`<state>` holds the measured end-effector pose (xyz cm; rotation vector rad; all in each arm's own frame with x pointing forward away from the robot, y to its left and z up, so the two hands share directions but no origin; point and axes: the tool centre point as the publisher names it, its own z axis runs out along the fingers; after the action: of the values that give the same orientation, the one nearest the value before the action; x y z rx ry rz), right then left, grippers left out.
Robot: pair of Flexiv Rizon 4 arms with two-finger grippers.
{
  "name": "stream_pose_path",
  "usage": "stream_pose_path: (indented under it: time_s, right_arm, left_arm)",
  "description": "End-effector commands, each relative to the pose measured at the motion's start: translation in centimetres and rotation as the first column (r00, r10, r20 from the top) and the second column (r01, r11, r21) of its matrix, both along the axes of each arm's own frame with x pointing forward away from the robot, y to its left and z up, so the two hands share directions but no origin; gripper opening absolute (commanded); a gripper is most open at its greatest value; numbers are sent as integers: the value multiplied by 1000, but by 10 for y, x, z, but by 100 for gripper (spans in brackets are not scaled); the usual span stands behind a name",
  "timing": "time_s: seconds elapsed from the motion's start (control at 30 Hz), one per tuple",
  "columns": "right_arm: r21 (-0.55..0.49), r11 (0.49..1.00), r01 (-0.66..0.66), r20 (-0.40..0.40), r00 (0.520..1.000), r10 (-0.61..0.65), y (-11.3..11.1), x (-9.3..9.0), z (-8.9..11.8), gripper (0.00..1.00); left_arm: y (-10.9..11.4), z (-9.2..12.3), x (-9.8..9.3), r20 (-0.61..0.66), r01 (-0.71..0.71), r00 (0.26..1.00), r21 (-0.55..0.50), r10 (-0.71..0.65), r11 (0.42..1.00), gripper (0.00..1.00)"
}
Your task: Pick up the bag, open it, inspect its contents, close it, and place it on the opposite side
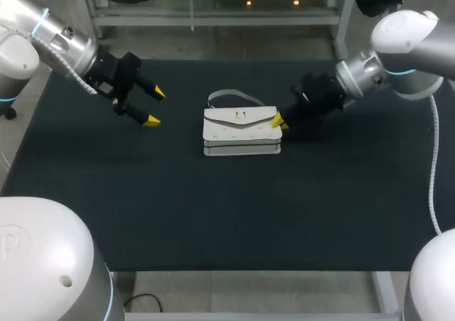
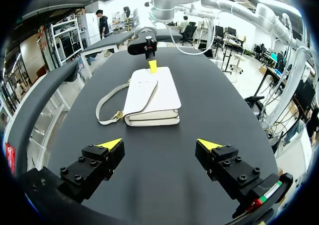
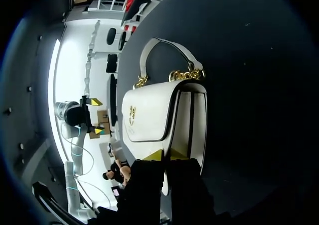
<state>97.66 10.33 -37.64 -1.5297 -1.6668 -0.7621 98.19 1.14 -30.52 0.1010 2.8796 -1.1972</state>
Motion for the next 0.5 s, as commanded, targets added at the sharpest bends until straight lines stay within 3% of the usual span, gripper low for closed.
stream_pose_path:
  time_s: [0.03,0.5]
  right_arm:
    - [-11,1000,23,18,1000,-22,11,-8,0,0]
    - [2,999,54,29,998,-54,20,-6,2,0]
  left_arm:
    - [0,-1,0,2,-1,1000,-2,1,1000,100]
    - [0,-1,0,2,-1,1000,-2,1,1000,100]
